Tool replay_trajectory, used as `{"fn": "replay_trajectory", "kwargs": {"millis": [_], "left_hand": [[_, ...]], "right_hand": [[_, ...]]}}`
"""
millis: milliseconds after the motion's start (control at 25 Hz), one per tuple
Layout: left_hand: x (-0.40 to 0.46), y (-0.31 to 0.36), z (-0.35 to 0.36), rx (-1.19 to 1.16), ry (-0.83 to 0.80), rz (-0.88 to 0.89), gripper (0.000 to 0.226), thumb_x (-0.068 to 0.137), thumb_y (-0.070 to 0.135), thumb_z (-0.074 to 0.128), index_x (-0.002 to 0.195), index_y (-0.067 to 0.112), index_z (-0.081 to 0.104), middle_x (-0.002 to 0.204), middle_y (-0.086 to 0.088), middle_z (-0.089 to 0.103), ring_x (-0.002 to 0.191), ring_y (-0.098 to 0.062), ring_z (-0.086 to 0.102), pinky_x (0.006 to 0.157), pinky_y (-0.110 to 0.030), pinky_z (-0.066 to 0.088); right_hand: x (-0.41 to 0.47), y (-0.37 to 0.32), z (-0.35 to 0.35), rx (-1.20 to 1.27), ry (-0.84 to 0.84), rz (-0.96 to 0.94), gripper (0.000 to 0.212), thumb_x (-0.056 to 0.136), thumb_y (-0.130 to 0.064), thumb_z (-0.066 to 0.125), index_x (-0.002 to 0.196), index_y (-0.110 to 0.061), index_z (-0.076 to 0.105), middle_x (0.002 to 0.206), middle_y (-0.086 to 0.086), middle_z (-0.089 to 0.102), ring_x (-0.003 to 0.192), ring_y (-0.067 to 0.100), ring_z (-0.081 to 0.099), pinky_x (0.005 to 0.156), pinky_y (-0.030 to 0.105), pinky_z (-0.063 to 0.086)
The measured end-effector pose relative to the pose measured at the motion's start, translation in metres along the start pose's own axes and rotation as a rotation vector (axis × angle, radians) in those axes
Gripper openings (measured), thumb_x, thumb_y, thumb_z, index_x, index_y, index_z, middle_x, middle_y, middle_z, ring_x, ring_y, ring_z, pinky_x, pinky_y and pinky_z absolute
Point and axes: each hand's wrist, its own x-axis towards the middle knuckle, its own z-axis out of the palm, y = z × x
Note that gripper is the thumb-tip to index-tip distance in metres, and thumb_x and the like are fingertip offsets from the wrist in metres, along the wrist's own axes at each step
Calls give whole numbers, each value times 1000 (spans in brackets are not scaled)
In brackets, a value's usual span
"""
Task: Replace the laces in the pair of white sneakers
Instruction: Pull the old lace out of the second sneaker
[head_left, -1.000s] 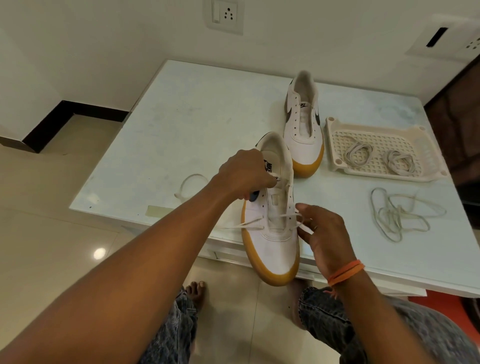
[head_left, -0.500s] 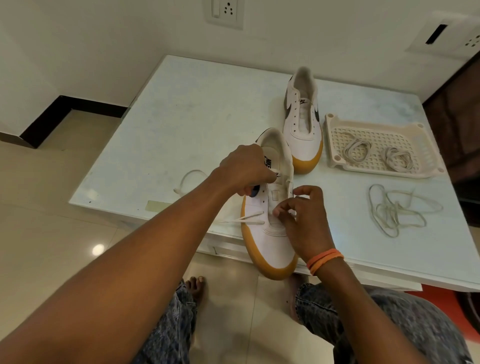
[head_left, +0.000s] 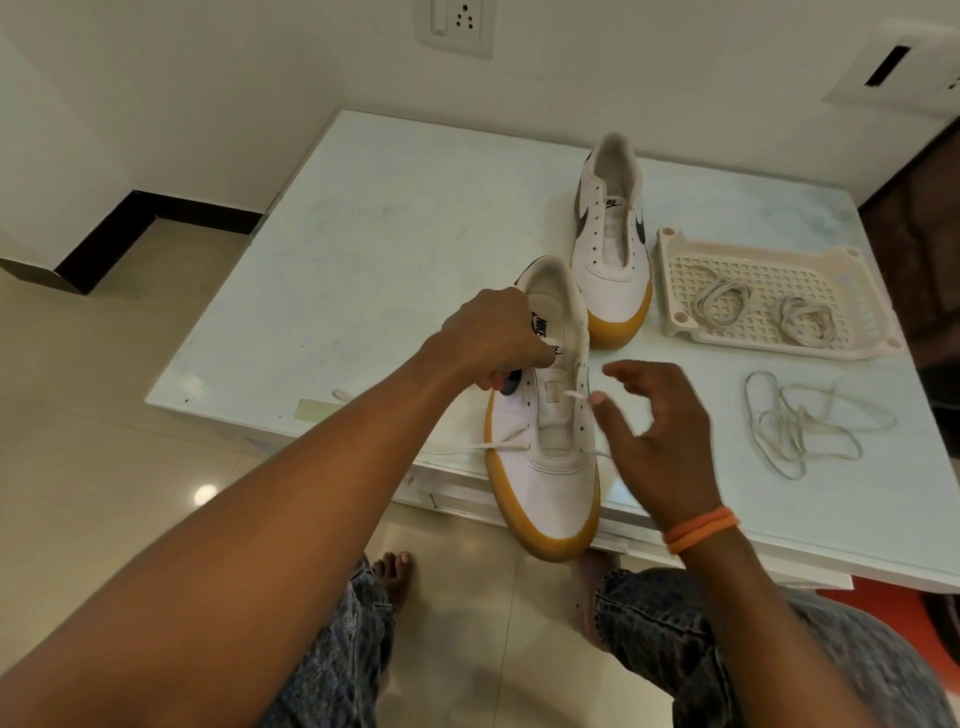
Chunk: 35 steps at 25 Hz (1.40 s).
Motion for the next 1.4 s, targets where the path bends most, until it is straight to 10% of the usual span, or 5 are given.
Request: {"fn": "replay_trajectory", "kwargs": {"millis": [520,800,920,1160,1400], "left_hand": [[-2,0,0,-11,-12,18,29,81,31,71,72,15,49,72,-4,65,72,-24,71,72,-38,61],[0,-2,-3,-2,-28,-31,24,79,28,72,78,8,59,69,-10,71,63,-24,73,68,-40,62],[0,-1,-2,3,-25,-25,25,79,30,73,78,10,57,72,-10,71,65,-25,73,70,-40,62],[1,-1,-2,-17,-45,-30,26,80,30,73,77,10,55,73,-10,71,65,-25,73,68,-40,62],[1,-1,-2,-35,-36,-16,29,80,29,74,74,14,50,74,-8,67,67,-24,73,65,-38,62]], "right_hand": [[-3,-3,35,-577,-246,-225,23,69,-23,85,89,-17,75,121,13,53,106,37,55,85,53,49],[28,18,-37,205,-256,249,14,77,-10,76,70,-21,71,106,4,48,104,15,50,91,32,41],[35,39,-67,164,-290,326,11,76,-10,77,76,-21,74,107,8,58,107,20,56,97,36,44],[29,20,-42,-14,-287,58,36,73,-42,76,104,-26,68,111,-6,56,103,6,51,88,12,35],[5,2,18,-399,-263,-244,20,73,-23,83,91,-21,76,118,11,51,108,37,52,84,49,48]]}}
